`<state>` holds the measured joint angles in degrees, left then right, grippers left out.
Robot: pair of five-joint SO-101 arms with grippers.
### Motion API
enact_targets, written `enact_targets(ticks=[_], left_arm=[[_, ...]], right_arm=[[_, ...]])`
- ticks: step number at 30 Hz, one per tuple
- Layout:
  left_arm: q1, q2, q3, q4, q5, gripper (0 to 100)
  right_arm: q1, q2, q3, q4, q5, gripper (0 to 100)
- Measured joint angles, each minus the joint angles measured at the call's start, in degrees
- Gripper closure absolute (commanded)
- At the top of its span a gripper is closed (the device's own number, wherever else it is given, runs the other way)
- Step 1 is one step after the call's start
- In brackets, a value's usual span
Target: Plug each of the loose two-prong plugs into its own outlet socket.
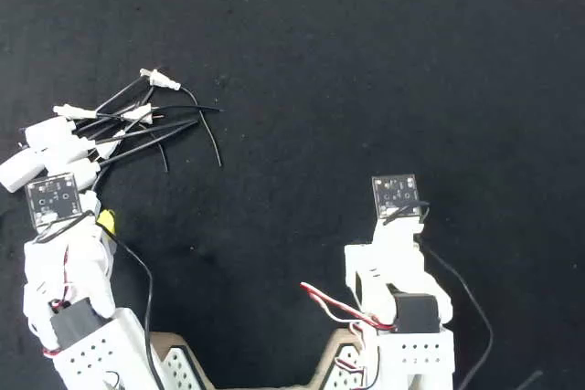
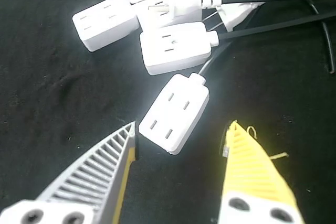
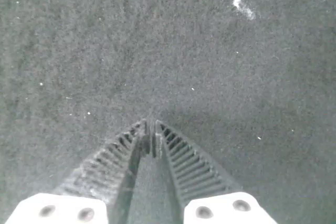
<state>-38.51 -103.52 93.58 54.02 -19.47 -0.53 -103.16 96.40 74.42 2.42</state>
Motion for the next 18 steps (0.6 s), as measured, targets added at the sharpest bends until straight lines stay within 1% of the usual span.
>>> enact_targets(ticks=[2,6,13,18], left_arm=[[0.0,0.0,0.0,0.0,1.3,73],[0.0,0.0,0.0,0.0,1.8,73],[0.6,0.0,0.0,7.0,1.6,73],[0.4,-0.2,-3.3,7.2,0.0,72]], right_arm=[[0.0,0.0,0.0,0.0,0.0,98.5],[0.0,0.0,0.0,0.0,0.0,98.5],[0.0,0.0,0.0,0.0,0.0,98.5],[0.0,0.0,0.0,0.0,0.0,98.5]])
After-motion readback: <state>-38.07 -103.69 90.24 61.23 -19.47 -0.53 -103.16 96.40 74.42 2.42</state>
